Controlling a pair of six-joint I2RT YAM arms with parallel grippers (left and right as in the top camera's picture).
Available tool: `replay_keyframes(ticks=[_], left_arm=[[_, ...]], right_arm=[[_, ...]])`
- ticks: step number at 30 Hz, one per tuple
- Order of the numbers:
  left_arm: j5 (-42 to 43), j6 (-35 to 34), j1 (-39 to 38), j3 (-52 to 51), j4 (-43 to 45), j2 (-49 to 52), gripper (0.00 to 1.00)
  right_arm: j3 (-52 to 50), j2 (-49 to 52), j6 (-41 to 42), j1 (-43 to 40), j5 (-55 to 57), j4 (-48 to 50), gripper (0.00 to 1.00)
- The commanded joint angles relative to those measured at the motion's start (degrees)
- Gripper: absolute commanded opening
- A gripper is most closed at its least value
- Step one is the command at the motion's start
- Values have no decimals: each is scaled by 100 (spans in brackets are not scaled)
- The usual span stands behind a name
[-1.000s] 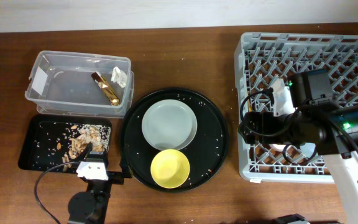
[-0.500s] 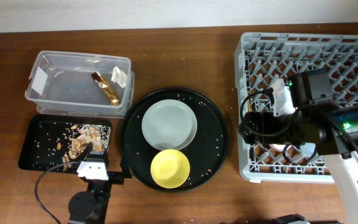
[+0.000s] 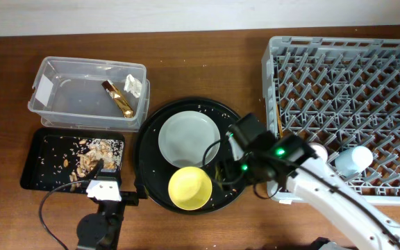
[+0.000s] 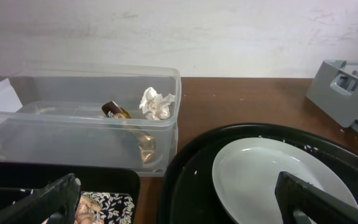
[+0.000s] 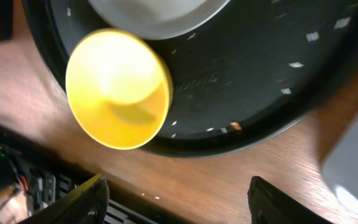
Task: Sort waste into correct bins and load items into the dishwasher rack
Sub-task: 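Grasp the yellow bowl with the right gripper and place it in the rack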
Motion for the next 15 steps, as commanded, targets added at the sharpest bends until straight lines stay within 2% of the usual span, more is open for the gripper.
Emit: replay_keyframes(ticks=[1, 5, 8, 10, 12, 15], left_arm=[[61, 68, 28, -70, 35, -55, 99], [59, 68, 28, -70, 35, -55, 100], [57, 68, 28, -70, 35, -55, 100], [59, 68, 28, -70, 35, -55, 100], [59, 68, 28, -70, 35, -55, 99], [59, 68, 28, -70, 35, -55, 99]], right_arm=[[-323, 374, 494, 621, -7, 717, 68], [-382, 1451, 1073, 743, 310, 1556, 57], [-385, 2028, 1202, 750, 188, 1537, 50], [-385, 2214, 1202, 748, 70, 1528, 33], [-374, 2159, 1198, 748, 57, 1486, 6], [-282, 1784, 1108, 658, 201, 1200, 4]])
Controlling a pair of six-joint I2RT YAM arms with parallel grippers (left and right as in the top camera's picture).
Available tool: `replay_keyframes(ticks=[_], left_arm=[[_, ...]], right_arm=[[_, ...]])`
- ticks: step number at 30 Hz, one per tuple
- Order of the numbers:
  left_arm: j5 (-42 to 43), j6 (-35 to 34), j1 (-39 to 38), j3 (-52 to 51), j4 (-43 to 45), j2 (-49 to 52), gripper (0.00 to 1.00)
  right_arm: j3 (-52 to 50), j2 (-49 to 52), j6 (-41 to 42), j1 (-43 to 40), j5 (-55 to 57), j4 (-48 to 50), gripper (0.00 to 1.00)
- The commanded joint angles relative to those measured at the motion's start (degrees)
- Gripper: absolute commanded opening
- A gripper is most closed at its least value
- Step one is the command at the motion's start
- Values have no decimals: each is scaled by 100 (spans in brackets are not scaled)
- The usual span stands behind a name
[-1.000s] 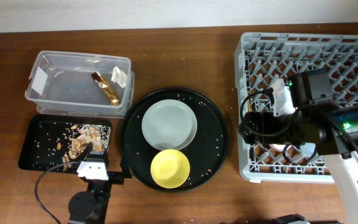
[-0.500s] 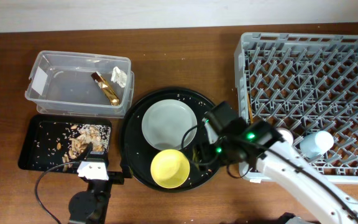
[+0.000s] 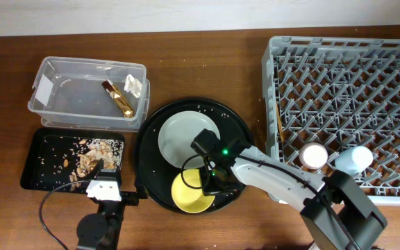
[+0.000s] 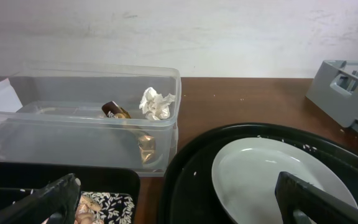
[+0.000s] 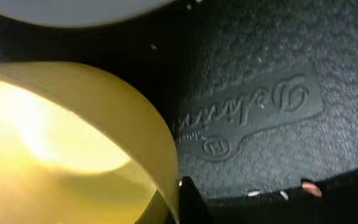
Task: Sort waste into correct bins and load items into the dishwasher rack
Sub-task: 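Grasp the yellow bowl with the right gripper and place it in the rack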
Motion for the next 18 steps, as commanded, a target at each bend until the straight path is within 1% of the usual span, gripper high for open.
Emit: replay_keyframes(ticks=[1, 2, 4, 6, 7, 9, 11, 13, 14, 16, 18], left_arm=[[59, 70, 28, -63, 35, -50, 99], [59, 68, 28, -66, 35, -50, 99], [59, 68, 28, -66, 35, -50, 99], [59, 68, 28, -66, 35, -50, 99], [59, 68, 28, -66, 35, -50, 99], [59, 68, 28, -66, 35, -50, 99], [59, 68, 28, -66, 35, -50, 99], [59, 68, 28, -66, 35, -50, 99], [59, 68, 28, -66, 35, -50, 100], [59, 68, 28, -66, 35, -50, 100], [59, 68, 28, -66, 35, -50, 99]], right_arm=[[155, -713, -59, -186, 374, -422, 4], [199, -942, -114, -271, 575, -538, 4], [409, -1604, -343, -588, 1377, -933, 4], [717, -2273, -339, -1038, 2828, -1368, 4], [835, -2629, -339, -1360, 3797, -1427, 4], [870, -3136, -339, -2076, 5681, -1082, 4], [870, -3252, -382, -2741, 6559, -691, 4], [868, -3134, -841, -3436, 6719, -184, 4], [868, -2876, -1169, -3928, 6723, 208, 4], [868, -2446, -1563, -4334, 6721, 601, 4], [868, -1904, -1860, -4529, 6706, 916, 4]])
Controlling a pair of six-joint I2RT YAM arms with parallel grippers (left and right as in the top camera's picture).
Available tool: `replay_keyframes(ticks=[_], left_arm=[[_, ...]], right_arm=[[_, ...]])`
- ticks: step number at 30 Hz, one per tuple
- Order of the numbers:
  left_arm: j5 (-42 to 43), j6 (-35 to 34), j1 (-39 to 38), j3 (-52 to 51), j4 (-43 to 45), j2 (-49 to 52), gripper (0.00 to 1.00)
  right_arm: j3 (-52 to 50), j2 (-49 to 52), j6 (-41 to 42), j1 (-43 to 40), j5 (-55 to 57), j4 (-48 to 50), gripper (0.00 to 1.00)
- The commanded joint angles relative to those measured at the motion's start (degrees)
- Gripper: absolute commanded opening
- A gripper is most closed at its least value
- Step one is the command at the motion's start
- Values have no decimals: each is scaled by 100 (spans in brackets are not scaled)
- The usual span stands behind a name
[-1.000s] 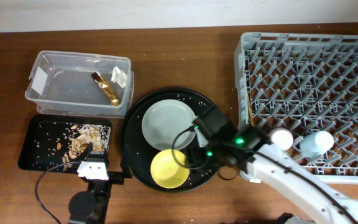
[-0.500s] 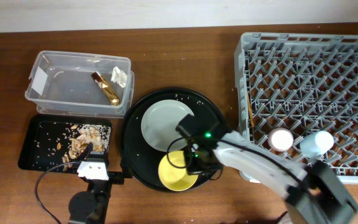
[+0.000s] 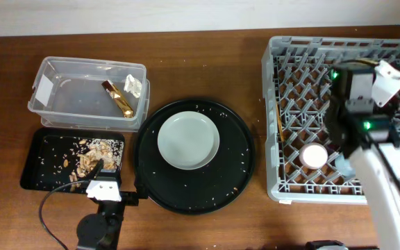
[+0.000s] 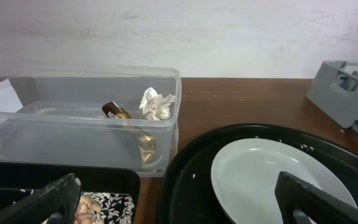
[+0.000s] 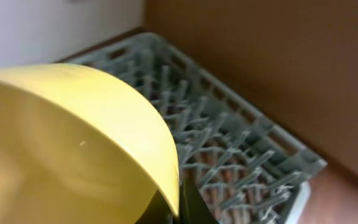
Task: Sort waste into correct bins and load items into the dishwasher rack
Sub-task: 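Grasp the yellow bowl with the right gripper and place it in the rack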
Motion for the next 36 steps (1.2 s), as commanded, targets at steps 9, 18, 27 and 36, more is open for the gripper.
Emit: replay_keyframes(ticks=[9, 18, 27, 36], left_arm=[[59, 68, 28, -59, 35, -31, 100], [59, 68, 28, -59, 35, -31, 99], [59, 68, 28, -59, 35, -31, 99], [59, 68, 28, -59, 35, -31, 99]], right_arm=[[33, 2422, -1609, -195, 1648, 1095, 5], [33, 2531, -2024, 369, 470, 442, 22], [1040, 1851, -1808, 1115, -1388, -1202, 96], [1307, 1788, -800, 1996, -6913, -2404, 68]])
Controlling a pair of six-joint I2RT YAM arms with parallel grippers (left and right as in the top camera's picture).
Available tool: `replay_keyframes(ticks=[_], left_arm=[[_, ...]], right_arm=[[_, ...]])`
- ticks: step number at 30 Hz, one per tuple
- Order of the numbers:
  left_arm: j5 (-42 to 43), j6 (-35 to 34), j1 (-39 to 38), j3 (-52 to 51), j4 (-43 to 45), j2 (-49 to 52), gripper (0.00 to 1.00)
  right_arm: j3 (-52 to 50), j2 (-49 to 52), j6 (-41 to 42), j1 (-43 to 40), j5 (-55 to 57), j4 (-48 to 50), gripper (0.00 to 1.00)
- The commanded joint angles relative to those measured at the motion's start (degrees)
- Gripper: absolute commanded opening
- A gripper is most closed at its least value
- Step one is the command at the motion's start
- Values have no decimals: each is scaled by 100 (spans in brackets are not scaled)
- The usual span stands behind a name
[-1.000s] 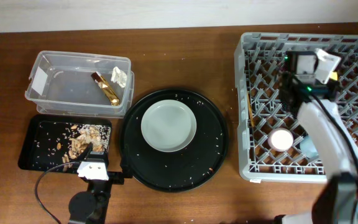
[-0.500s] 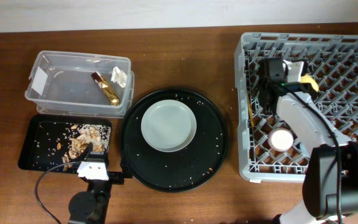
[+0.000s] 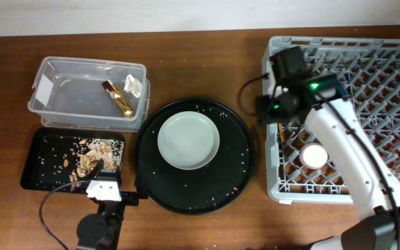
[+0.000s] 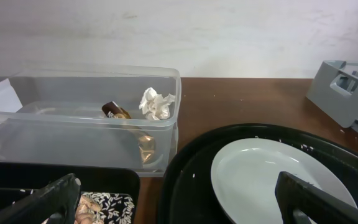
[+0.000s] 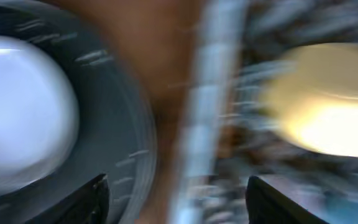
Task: Sort waste into correct bins and load items into the dishwasher rack
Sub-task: 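Grasp the yellow bowl with the right gripper and place it in the rack, then grasp the white plate with the right gripper and stand it in the rack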
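A white plate [image 3: 189, 141] lies on the round black tray [image 3: 238, 177], left of the grey dishwasher rack [image 3: 367, 62]. My right gripper [image 3: 275, 105] hangs over the rack's left edge. In the blurred right wrist view it [image 5: 176, 202] is open with nothing between its fingers, the plate [image 5: 23, 118] to its left. A pale yellow round shape [image 5: 325, 109] lies in the rack; whether it is the yellow bowl cannot be told. An upturned cup [image 3: 313, 156] stands in the rack. My left gripper [image 4: 179, 208] is open, low at the tray's near left.
A clear plastic bin [image 3: 87, 94] at the back left holds a brown wrapper [image 3: 119, 98] and crumpled tissue [image 3: 132, 85]. In front of it a black rectangular tray [image 3: 37, 167] holds food scraps. Crumbs dot the round tray. The right arm crosses the rack's lower part.
My right gripper was shut on the yellow bowl over the rack's right side. Now it is open and empty over the rack's left edge. The left arm has not moved.
My right gripper was open above the yellow bowl on the round tray. Then it was down at the bowl's rim. Then it held the bowl above the rack, the tray left with only the plate. Now it is open at the rack's left edge.
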Motion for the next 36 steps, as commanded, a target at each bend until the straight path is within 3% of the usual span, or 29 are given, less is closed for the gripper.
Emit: replay_keyframes(ticks=[1, 6, 10, 11, 12, 14, 15, 18, 22, 25, 29, 32, 36], left_arm=[[59, 68, 28, -55, 33, -28, 100], [59, 70, 28, -55, 33, -28, 99], [59, 68, 28, -52, 33, -28, 99], [59, 68, 28, -55, 33, -28, 100], [59, 68, 28, -55, 33, -28, 99], [59, 70, 28, -55, 33, -28, 99], [59, 68, 28, -55, 33, -28, 99], [59, 68, 28, -55, 33, -28, 99], [59, 68, 28, -55, 33, -28, 99], [59, 68, 28, -55, 33, -28, 99], [59, 68, 28, -55, 33, -28, 100], [59, 68, 28, -55, 33, -28, 99], [59, 68, 28, -55, 33, -28, 99]], right_arm=[[-599, 157, 809, 595, -1554, 170, 68], [-1856, 745, 1939, 1513, -1272, 2157, 67], [-1899, 1421, 2367, 1582, -702, 2778, 62], [-1897, 1569, 2367, 1580, -702, 2879, 57], [-1897, 1672, 2369, 1578, -715, 2935, 44], [-1897, 1740, 2363, 1572, -697, 2903, 8], [-1895, 1700, 2363, 1537, -708, 2894, 4], [-1880, 1272, 2363, 1241, -566, 2702, 5], [-1869, -197, 1985, 667, 522, 2361, 4], [-1869, -1591, 1519, 210, 2288, 2170, 4], [-1869, -2822, 1126, -501, 5668, 2238, 4], [-1869, -2881, 404, -1370, 6286, 2702, 4], [-1869, -1934, -125, -2420, 6314, 3226, 4]])
